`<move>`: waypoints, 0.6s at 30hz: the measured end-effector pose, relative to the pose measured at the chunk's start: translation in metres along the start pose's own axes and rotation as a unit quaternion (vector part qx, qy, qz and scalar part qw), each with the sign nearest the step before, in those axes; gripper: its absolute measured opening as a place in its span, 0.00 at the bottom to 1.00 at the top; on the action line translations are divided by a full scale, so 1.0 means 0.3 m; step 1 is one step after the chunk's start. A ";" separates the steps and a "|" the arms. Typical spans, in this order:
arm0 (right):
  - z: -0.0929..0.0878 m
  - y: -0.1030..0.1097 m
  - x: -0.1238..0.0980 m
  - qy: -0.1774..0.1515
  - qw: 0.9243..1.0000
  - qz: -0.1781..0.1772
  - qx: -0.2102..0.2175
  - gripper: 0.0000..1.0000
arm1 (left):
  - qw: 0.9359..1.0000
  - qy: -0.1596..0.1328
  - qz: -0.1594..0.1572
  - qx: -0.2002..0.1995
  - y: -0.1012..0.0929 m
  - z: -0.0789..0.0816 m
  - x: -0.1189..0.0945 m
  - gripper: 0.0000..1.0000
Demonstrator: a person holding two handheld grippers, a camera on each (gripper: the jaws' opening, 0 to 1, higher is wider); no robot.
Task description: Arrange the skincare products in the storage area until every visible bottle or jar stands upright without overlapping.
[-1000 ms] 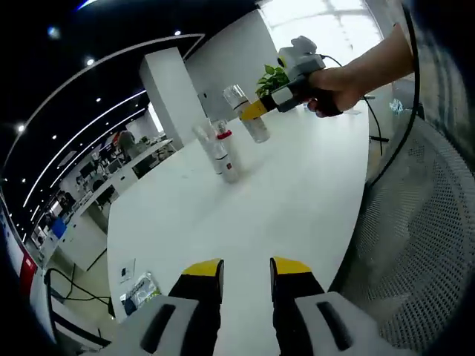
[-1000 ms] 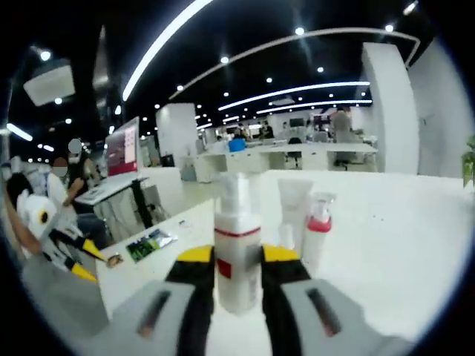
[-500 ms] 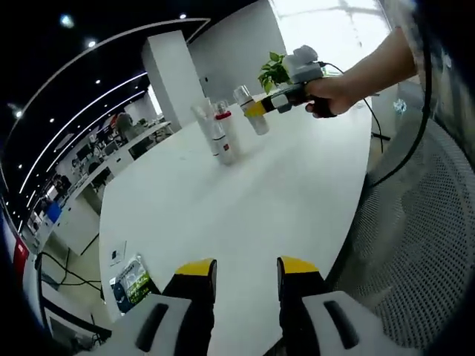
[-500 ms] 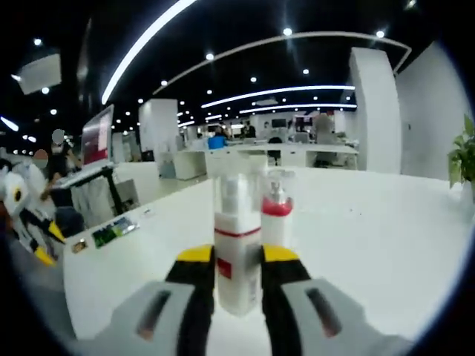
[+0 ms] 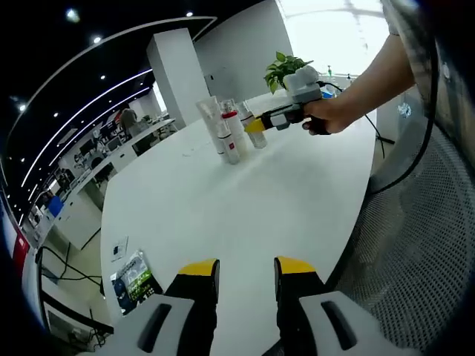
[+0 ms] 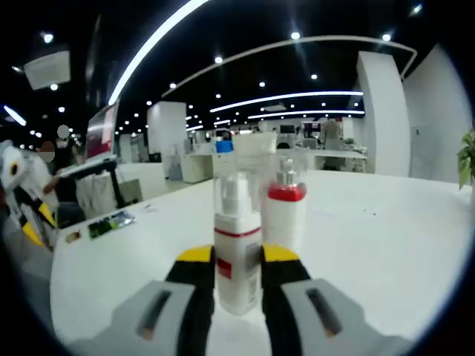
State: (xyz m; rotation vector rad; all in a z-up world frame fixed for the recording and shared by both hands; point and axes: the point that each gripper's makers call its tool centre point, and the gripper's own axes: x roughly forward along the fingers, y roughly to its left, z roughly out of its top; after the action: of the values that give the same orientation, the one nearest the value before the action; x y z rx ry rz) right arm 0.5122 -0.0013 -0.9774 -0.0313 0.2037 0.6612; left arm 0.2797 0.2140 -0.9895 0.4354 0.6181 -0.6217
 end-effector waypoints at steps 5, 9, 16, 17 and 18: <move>-0.015 -0.023 0.011 -0.004 1.000 0.000 0.009 0.21 | 1.000 0.008 0.001 0.004 0.002 -0.011 0.003 0.29; -0.034 -0.027 0.016 -0.003 1.000 0.005 0.011 0.21 | 1.000 0.013 -0.002 0.005 -0.001 -0.017 0.006 0.29; -0.054 -0.032 0.023 0.000 1.000 0.011 0.009 0.20 | 1.000 0.020 -0.004 0.007 -0.004 -0.025 0.010 0.28; -0.057 -0.031 0.024 -0.001 1.000 0.011 0.008 0.20 | 1.000 0.021 -0.005 0.007 -0.005 -0.026 0.010 0.28; -0.058 -0.030 0.025 0.000 1.000 0.012 0.008 0.20 | 1.000 0.022 -0.006 0.007 -0.006 -0.028 0.011 0.28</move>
State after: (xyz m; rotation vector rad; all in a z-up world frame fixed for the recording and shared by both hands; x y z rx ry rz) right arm 0.5203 -0.0055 -0.9964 -0.0145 0.2100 0.6841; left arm 0.2773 0.2160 -0.9980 0.4596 0.6598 -0.6285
